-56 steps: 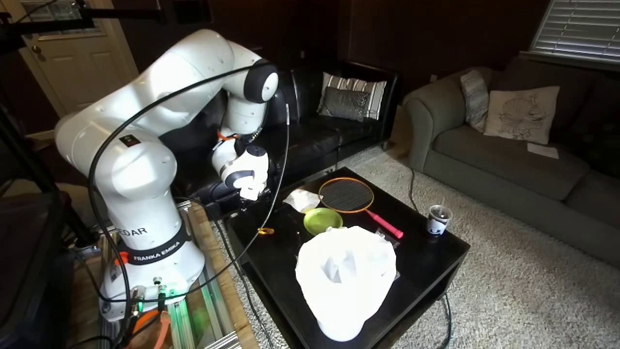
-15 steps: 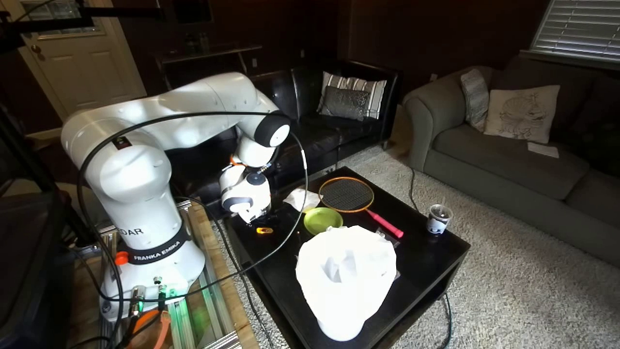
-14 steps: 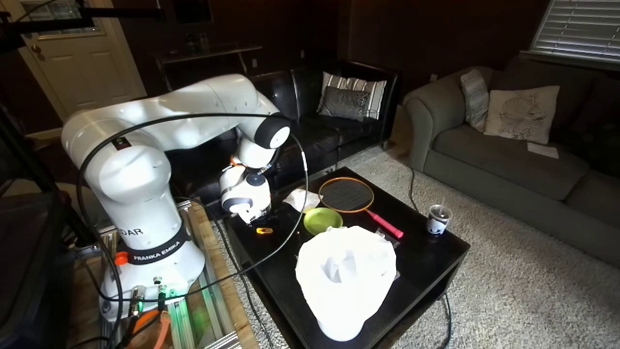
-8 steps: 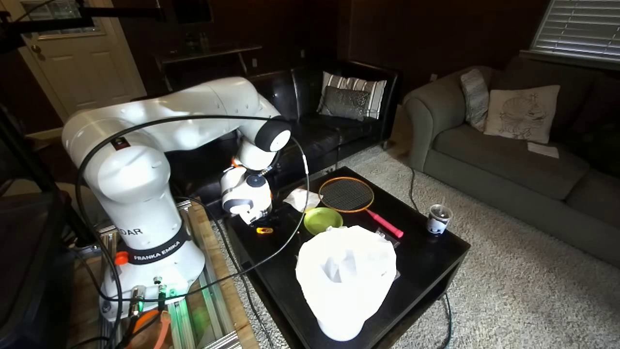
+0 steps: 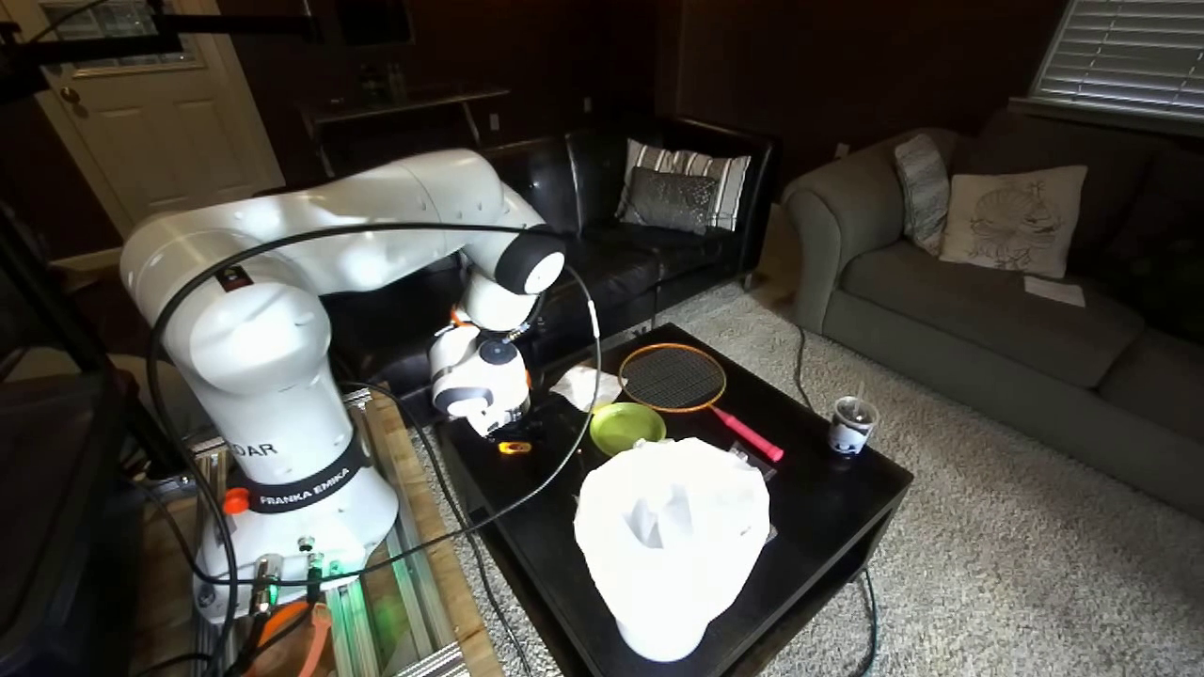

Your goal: Slightly shift the orange object to the right

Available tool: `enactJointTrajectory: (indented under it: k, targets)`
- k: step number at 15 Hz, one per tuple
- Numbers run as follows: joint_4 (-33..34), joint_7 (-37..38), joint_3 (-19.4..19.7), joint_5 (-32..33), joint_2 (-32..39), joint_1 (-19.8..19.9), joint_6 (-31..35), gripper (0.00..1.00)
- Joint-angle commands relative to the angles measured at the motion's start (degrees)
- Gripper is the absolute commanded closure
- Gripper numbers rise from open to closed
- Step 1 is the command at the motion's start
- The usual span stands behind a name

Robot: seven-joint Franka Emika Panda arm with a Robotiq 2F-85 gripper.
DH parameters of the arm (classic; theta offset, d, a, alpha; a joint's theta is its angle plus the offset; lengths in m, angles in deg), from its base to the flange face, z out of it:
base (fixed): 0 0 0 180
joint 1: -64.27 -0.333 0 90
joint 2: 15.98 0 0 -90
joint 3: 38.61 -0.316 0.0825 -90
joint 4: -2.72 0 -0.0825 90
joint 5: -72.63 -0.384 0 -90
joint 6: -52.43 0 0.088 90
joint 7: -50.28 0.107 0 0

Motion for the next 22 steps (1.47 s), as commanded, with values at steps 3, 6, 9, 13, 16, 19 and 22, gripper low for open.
enactJointTrajectory:
  k: [3, 6, 9, 13, 16, 19, 22]
  targets:
    - [0.4, 3.2, 1.0, 0.4, 0.0, -1.3, -0.1, 0.00]
    - [0.5, 2.9, 1.3, 0.9, 0.0, -1.5, -0.6, 0.00]
    - [0.7, 2.7, 1.7, 1.1, 0.0, -1.9, -1.1, 0.00]
    - [0.9, 2.6, 1.7, 1.5, 0.0, -2.1, -2.4, 0.00]
    - [0.9, 2.8, 1.5, 2.5, 0.0, -1.8, -2.6, 0.00]
    - [1.1, 2.8, 1.9, 2.3, 0.0, -2.2, -2.4, 0.00]
    - [1.4, 2.8, 2.5, 2.1, 0.0, -2.7, -2.9, 0.00]
